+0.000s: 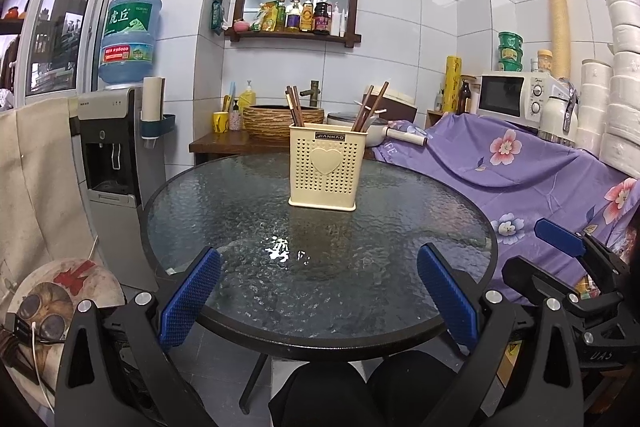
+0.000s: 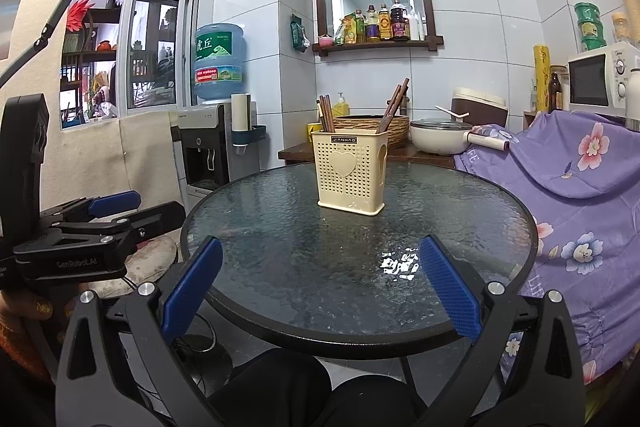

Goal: Organize utensils

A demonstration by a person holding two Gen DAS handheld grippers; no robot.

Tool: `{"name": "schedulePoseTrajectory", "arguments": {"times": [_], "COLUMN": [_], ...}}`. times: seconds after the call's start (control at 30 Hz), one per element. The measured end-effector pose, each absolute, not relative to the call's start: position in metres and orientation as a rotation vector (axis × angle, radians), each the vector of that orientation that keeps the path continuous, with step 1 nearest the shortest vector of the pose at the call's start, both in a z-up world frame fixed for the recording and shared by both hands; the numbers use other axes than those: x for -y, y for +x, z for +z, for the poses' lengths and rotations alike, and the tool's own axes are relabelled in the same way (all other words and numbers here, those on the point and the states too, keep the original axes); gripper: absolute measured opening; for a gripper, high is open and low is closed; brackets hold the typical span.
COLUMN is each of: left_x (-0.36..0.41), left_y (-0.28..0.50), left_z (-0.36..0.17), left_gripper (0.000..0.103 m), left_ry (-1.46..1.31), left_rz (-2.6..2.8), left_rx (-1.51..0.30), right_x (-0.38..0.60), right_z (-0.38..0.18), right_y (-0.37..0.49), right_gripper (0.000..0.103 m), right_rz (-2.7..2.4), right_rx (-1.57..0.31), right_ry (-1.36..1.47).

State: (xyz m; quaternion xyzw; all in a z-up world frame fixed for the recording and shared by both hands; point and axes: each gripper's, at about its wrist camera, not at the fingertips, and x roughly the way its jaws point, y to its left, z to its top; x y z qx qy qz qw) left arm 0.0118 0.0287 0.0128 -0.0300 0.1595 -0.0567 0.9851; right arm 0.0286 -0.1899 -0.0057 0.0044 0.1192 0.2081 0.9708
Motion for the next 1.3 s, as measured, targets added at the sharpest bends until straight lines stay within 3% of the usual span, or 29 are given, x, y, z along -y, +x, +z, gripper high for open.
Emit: {"name": "schedulePoseTrajectory", "arguments": {"times": [1.3], "left_x": [-0.0321], "left_y": [0.014], "left_z": [0.0158], "left_gripper": [0.097], "left_ry": [-0.068], "left_rz": [-0.085], "left_rx": [-0.341], "right_x": [0.1892], "right_z": [-0.0033], "right_y": [0.0288], "right_gripper": [0.097], "right_rz": [0.42], "right_rx": [-0.242], "right_ry": [0.01]}}
